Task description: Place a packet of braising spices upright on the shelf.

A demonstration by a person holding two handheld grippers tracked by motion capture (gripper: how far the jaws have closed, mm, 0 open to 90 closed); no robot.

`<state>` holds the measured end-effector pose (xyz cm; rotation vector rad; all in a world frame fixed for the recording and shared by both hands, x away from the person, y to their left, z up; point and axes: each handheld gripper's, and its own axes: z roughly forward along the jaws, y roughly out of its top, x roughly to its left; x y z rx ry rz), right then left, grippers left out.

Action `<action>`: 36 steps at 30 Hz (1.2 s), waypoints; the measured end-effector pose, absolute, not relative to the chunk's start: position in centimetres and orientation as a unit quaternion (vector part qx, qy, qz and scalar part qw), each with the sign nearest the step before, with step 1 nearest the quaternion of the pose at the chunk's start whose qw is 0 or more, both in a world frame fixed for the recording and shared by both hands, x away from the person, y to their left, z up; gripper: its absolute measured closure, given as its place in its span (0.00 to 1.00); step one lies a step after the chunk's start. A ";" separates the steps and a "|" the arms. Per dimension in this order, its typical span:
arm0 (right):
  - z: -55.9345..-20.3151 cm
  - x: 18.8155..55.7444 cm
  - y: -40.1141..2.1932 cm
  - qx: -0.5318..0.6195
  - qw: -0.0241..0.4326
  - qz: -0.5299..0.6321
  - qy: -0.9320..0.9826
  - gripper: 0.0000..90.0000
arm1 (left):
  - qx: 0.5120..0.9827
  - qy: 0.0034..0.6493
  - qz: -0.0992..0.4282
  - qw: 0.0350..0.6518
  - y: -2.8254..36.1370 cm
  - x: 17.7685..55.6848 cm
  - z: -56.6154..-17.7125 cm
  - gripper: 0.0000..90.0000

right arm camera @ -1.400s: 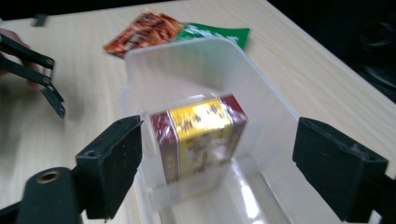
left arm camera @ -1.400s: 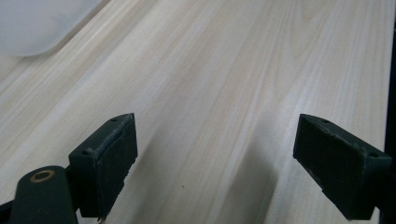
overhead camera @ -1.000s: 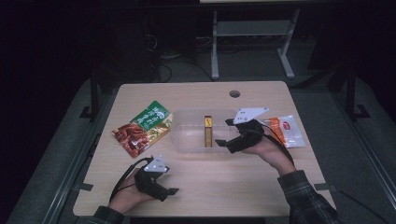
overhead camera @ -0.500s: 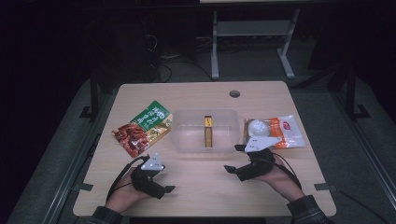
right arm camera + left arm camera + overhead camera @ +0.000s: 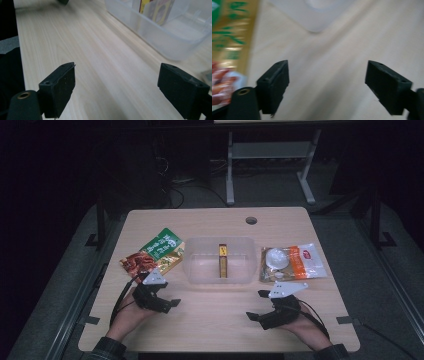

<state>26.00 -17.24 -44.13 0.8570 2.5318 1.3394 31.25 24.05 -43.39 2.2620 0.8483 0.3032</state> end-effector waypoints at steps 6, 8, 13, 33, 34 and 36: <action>-44.4 25.3 -17.9 0.292 0.077 0.445 0.843 0.16 | 0.846 0.369 0.146 0.355 26.0 34.1 -42.1 0.40; -44.5 25.2 -18.0 0.294 0.076 0.445 0.842 0.16 | 0.838 0.383 0.146 0.360 26.3 35.0 -42.0 0.48; -44.6 25.2 -18.1 0.298 0.077 0.441 0.843 0.16 | 0.835 0.394 0.160 0.348 27.1 37.4 -41.7 0.67; -44.9 25.3 -17.5 0.283 0.084 0.424 0.856 0.16 | 0.817 0.427 0.170 0.349 25.4 48.5 -42.6 1.00; -44.9 25.4 -17.5 0.284 0.085 0.424 0.856 0.16 | 0.814 0.433 0.167 0.348 25.3 48.8 -42.9 1.00; -44.9 25.4 -17.5 0.285 0.084 0.425 0.855 0.16 | 0.818 0.436 0.170 0.335 25.0 49.6 -43.4 1.00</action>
